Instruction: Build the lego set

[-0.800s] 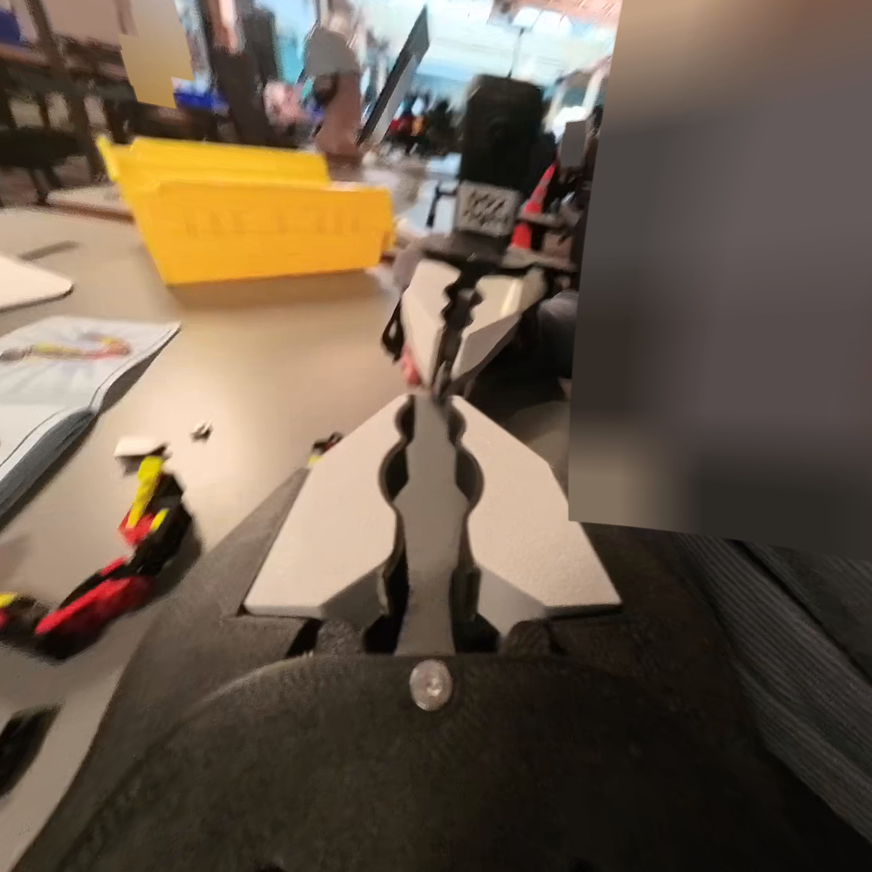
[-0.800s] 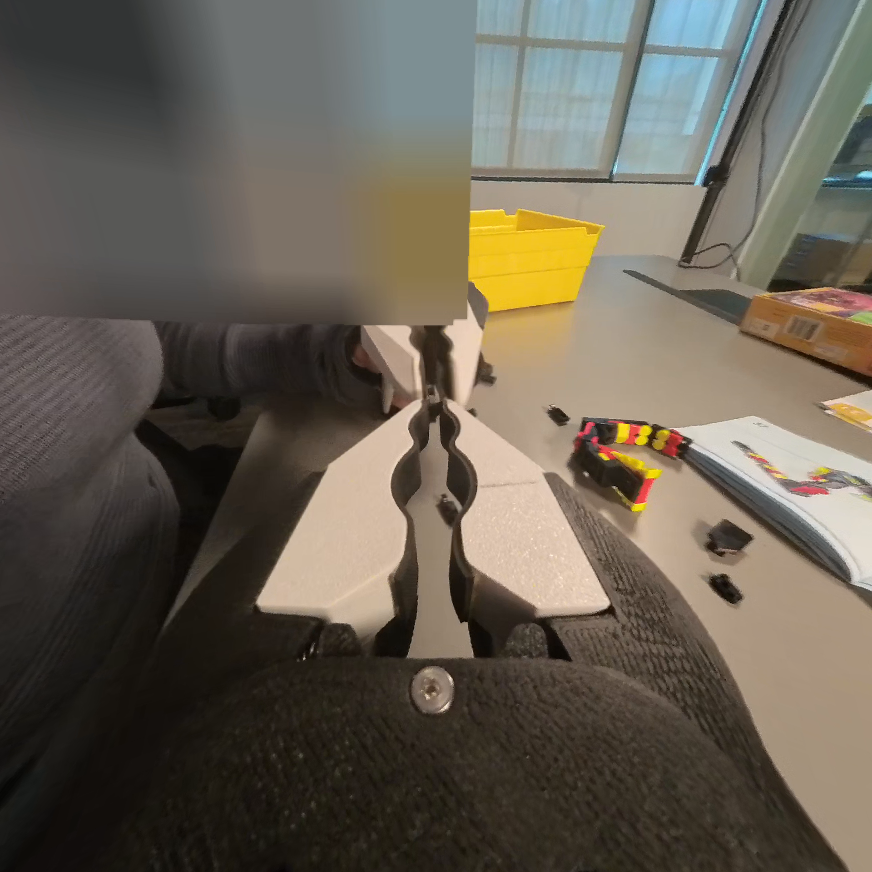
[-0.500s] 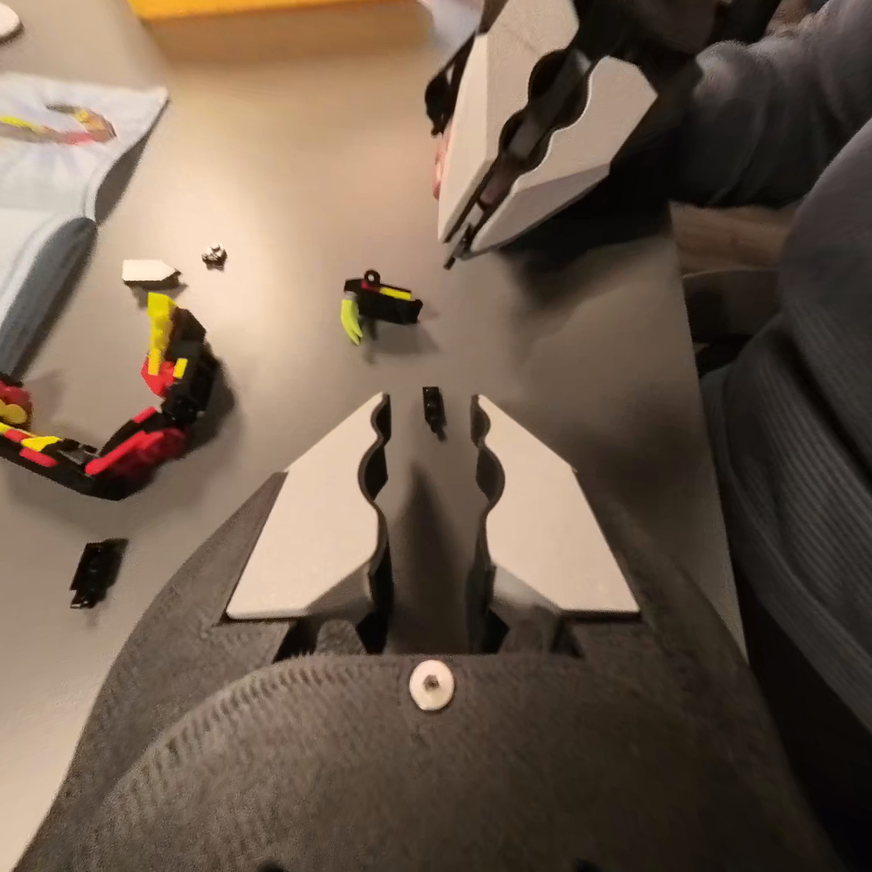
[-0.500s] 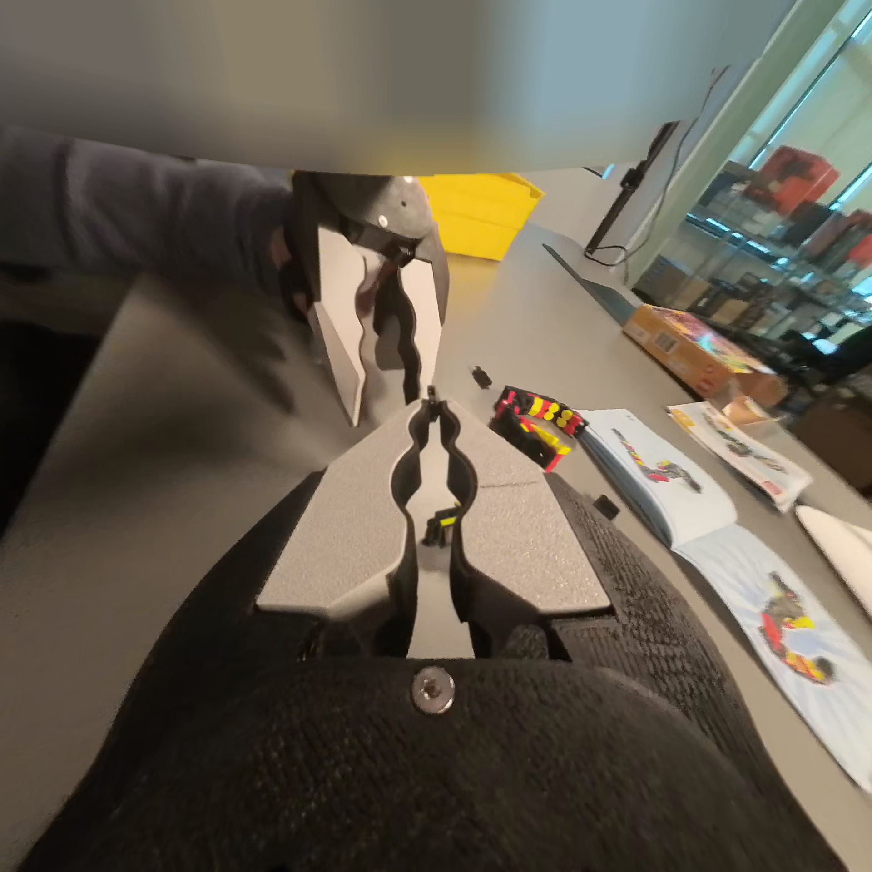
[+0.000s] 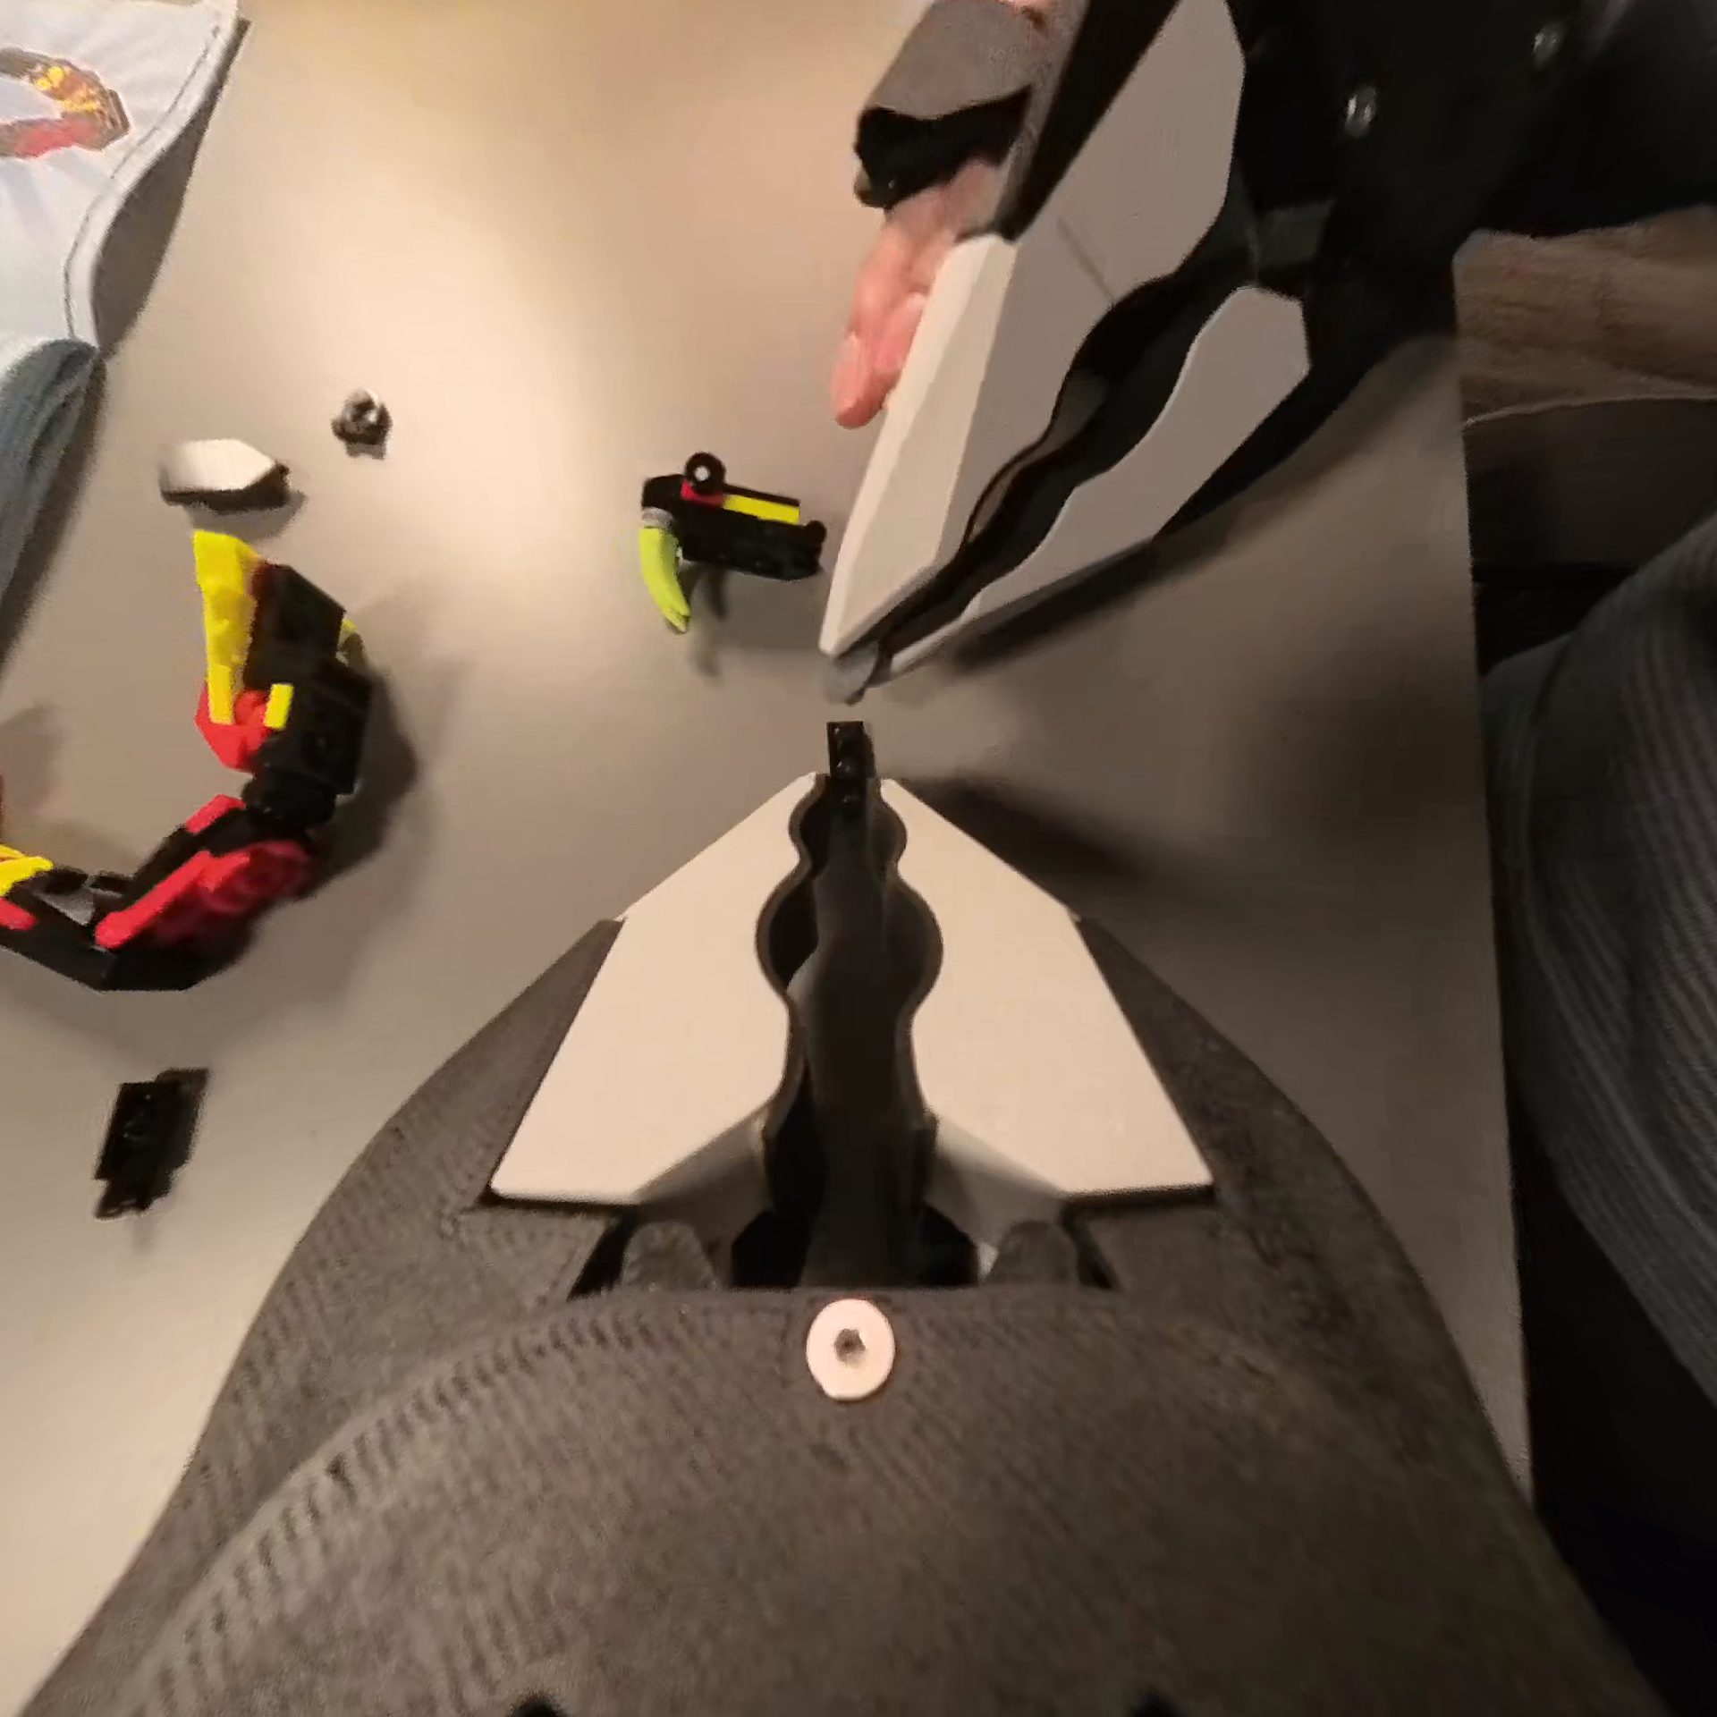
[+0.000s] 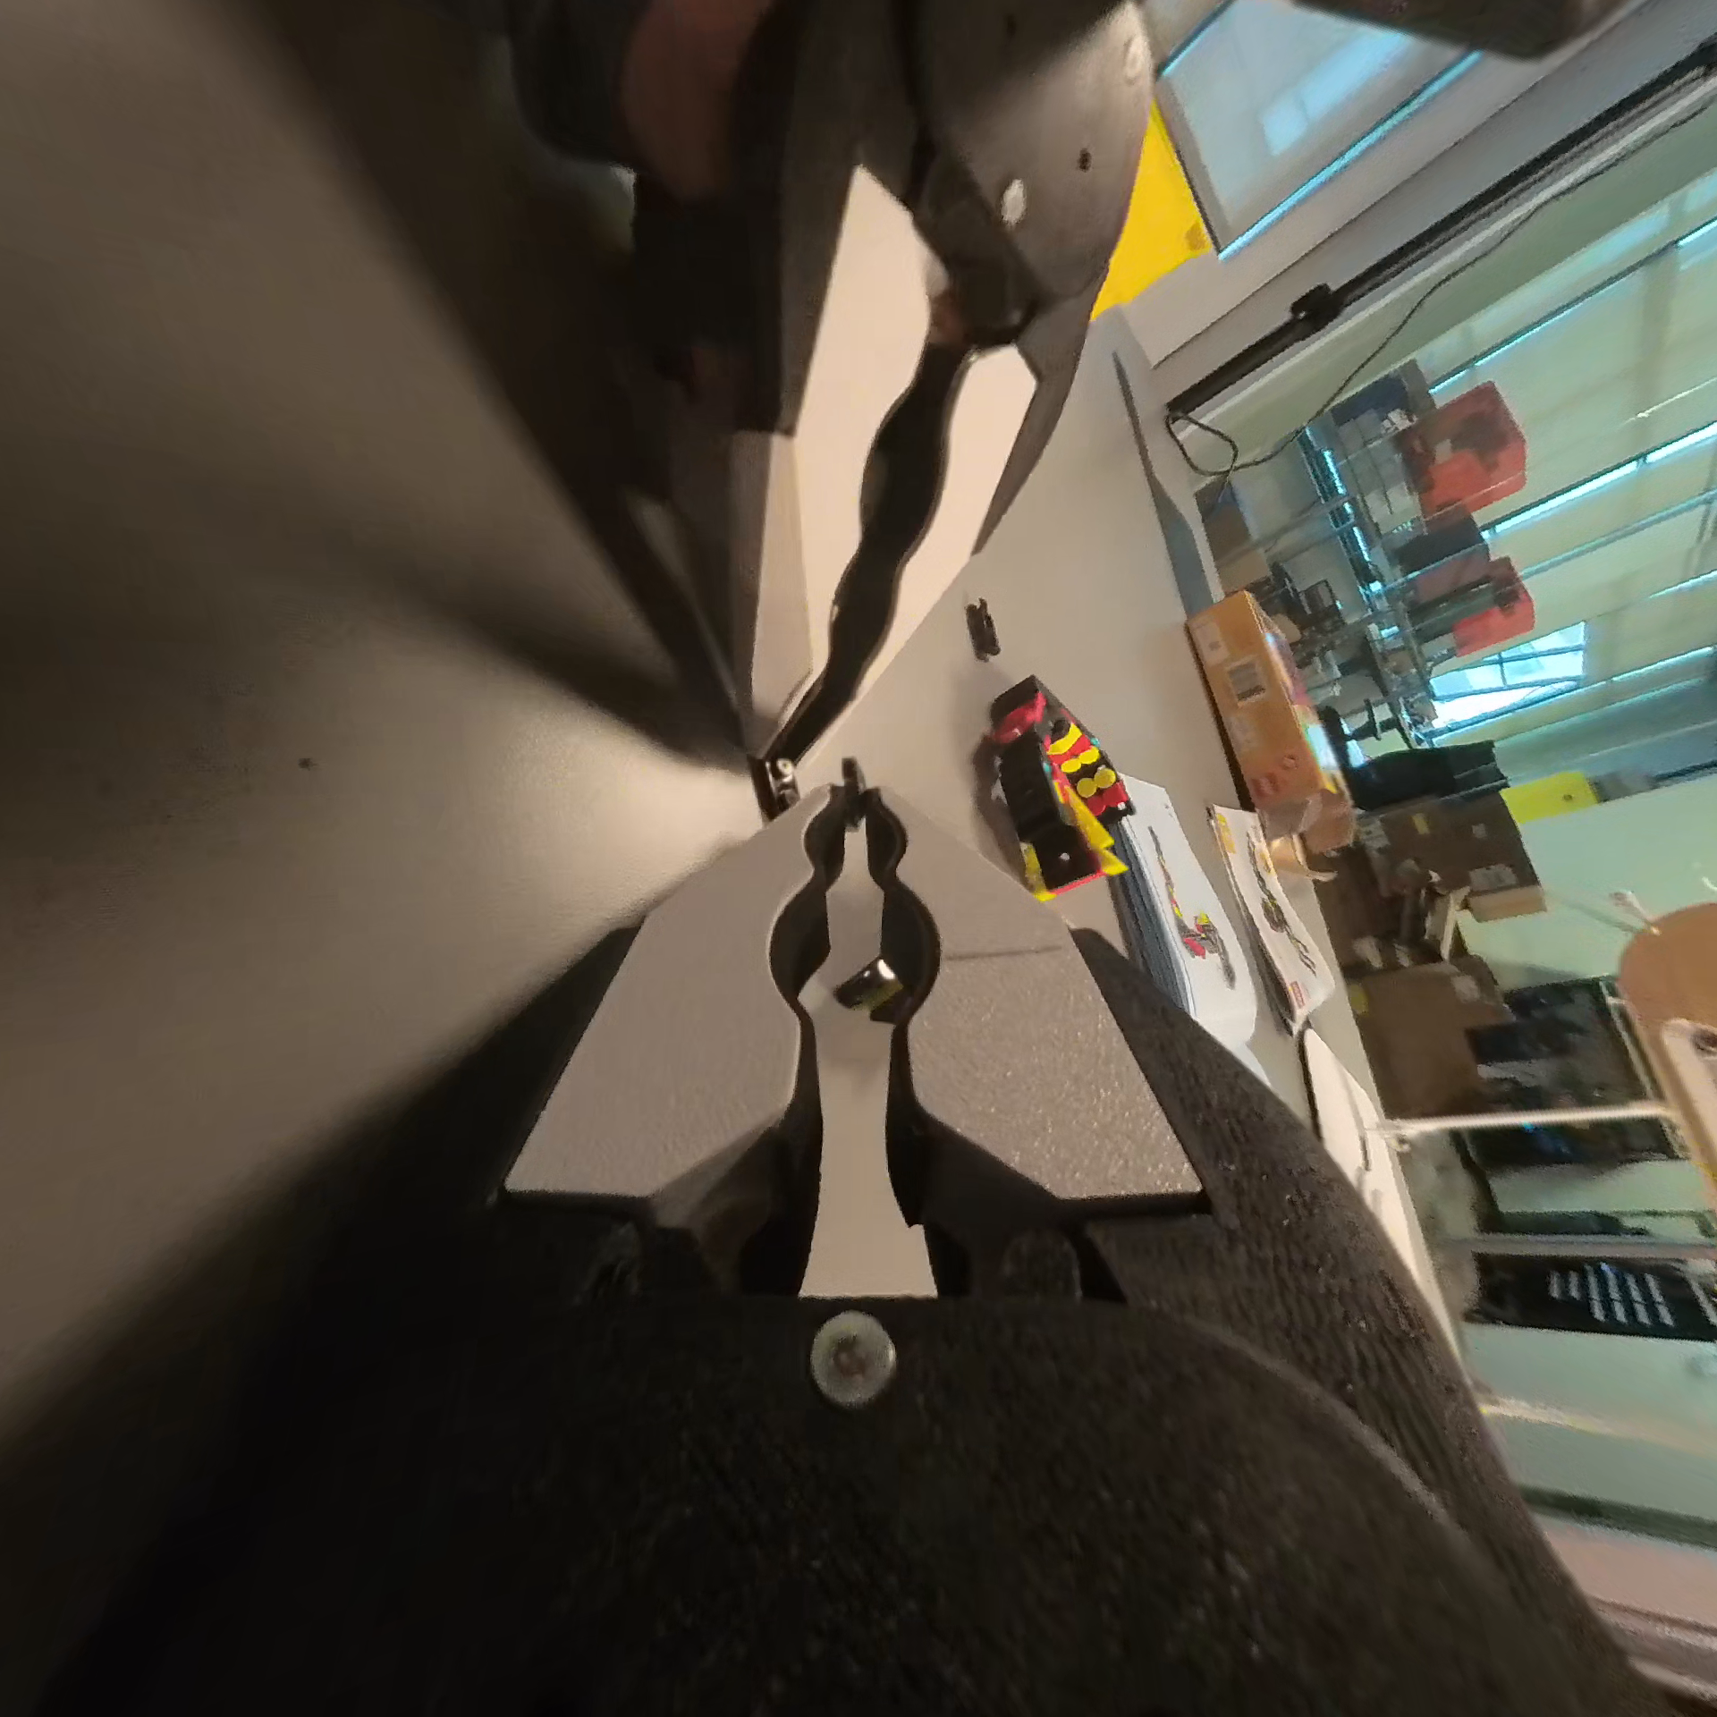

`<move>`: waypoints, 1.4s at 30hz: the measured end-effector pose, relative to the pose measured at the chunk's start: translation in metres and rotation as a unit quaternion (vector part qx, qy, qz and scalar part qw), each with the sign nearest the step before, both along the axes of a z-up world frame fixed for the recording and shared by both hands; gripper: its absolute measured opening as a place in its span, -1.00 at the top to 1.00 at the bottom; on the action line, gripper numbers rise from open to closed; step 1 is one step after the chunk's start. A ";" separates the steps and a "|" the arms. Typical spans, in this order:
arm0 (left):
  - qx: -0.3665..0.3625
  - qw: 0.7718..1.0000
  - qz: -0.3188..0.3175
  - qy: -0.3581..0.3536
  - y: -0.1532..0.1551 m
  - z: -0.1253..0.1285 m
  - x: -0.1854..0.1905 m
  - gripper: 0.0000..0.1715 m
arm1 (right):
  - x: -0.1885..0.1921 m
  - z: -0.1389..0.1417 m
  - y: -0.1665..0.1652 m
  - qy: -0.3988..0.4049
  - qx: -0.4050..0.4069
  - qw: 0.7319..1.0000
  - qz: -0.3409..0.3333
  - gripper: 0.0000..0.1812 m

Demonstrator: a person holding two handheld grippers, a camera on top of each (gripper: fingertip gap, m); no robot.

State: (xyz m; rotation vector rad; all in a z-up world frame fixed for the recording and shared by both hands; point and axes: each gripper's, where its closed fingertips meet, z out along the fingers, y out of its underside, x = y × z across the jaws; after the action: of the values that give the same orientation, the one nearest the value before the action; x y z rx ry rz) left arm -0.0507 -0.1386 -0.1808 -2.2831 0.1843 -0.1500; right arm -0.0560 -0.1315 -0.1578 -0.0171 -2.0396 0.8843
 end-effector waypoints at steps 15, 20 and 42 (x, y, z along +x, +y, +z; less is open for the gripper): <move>-0.014 0.967 0.031 -0.251 0.000 0.010 0.002 0.94 | 0.001 -0.017 -0.001 -0.097 0.047 0.994 0.012 0.97; -0.012 0.959 0.051 -0.278 0.000 0.010 0.000 0.95 | 0.000 -0.017 -0.001 -0.124 0.042 0.991 0.011 0.97; -0.003 0.936 0.113 -0.334 0.000 0.010 -0.003 0.99 | 0.002 -0.016 -0.002 -0.208 -0.017 0.976 -0.059 0.97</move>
State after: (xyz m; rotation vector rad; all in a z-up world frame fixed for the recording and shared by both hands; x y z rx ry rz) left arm -0.0541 -0.1390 -0.1703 -2.1093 -0.4305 -0.7856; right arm -0.0543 -0.1338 -0.1738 -0.3664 -2.3790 0.8948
